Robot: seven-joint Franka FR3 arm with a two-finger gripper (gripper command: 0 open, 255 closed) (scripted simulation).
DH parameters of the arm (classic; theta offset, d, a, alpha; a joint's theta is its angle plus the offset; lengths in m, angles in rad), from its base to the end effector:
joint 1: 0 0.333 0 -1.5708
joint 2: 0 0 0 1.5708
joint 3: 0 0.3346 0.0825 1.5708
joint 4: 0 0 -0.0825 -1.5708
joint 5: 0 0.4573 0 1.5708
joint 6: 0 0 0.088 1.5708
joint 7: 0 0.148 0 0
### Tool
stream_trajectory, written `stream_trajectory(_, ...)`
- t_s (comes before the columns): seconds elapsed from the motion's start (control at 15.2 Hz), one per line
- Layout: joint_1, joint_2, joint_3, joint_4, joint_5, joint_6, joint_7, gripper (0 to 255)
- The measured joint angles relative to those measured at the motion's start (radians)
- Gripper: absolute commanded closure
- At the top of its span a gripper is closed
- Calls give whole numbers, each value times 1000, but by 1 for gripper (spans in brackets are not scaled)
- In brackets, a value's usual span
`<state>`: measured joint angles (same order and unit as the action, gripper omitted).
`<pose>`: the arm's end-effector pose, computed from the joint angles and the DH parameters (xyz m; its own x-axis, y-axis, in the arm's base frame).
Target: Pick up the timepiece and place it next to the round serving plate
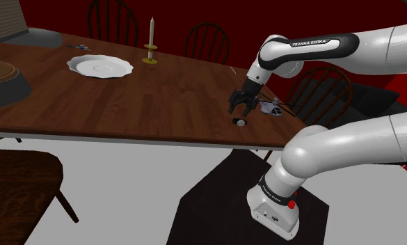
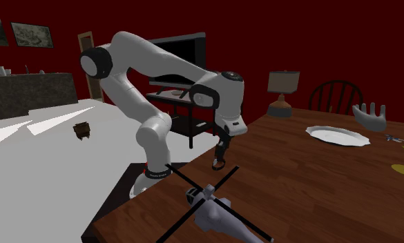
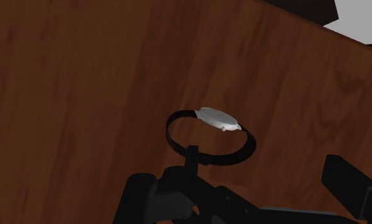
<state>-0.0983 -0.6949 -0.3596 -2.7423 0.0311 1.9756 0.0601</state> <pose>0.3451 -0.1361 0.3410 0.9040 -0.4106 -0.1191 -0.4276 -0.8702 -0.2450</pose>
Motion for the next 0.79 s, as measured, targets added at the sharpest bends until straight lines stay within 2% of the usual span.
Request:
stream_trajectory(0.2,4,12,-3,-35,3,47,-4,0)
stream_trajectory(0.59,6,16,-2,-40,5,57,-3,0)
stream_trajectory(0.66,6,16,-2,-40,5,57,-3,255)
stream_trajectory(0.79,6,16,-2,-40,5,58,-3,255)
